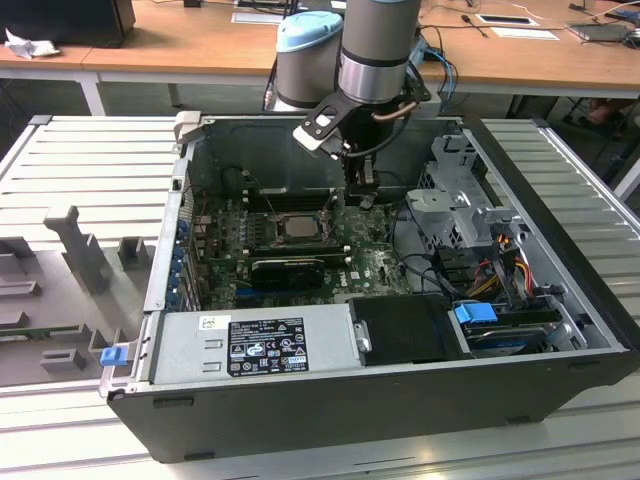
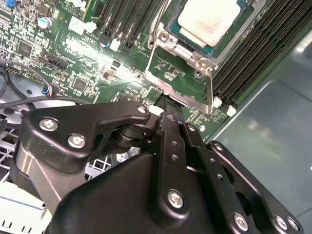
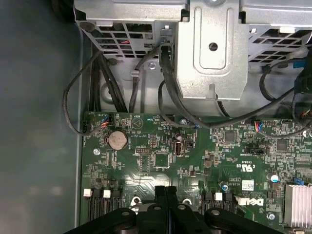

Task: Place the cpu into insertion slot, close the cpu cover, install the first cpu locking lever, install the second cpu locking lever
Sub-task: 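Close the cpu cover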

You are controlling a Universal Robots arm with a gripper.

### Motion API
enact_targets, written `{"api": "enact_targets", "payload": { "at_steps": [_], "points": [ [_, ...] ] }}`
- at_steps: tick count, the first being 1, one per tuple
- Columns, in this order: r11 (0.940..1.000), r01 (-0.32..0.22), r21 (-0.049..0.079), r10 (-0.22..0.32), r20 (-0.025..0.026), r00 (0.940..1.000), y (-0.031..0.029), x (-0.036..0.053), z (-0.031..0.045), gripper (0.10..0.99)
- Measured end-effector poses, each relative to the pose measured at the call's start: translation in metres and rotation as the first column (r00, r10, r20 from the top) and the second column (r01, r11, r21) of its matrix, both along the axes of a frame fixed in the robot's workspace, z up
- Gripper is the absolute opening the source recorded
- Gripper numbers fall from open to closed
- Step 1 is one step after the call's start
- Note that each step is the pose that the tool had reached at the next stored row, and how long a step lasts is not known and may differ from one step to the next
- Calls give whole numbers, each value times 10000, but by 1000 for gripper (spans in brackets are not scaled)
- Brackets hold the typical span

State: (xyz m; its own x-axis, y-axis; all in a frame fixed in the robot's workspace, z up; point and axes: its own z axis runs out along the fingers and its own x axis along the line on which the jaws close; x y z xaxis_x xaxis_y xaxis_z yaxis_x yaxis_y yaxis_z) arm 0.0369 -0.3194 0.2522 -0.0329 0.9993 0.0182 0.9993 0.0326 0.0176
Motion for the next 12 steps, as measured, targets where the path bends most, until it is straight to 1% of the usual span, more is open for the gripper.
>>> {"api": "enact_targets", "payload": {
  "at_steps": [4, 8, 11, 12],
  "points": [
    [10000, 0, 0, 0, 0, 10000, 0, -34, 0, 106],
    [10000, -1, 0, 1, -1, 10000, 0, -91, 0, 106],
    [10000, -2, 0, 2, 0, 10000, 0, -193, 0, 106],
    [10000, 0, 0, 0, 0, 10000, 0, -214, 0, 106]
  ]
}}
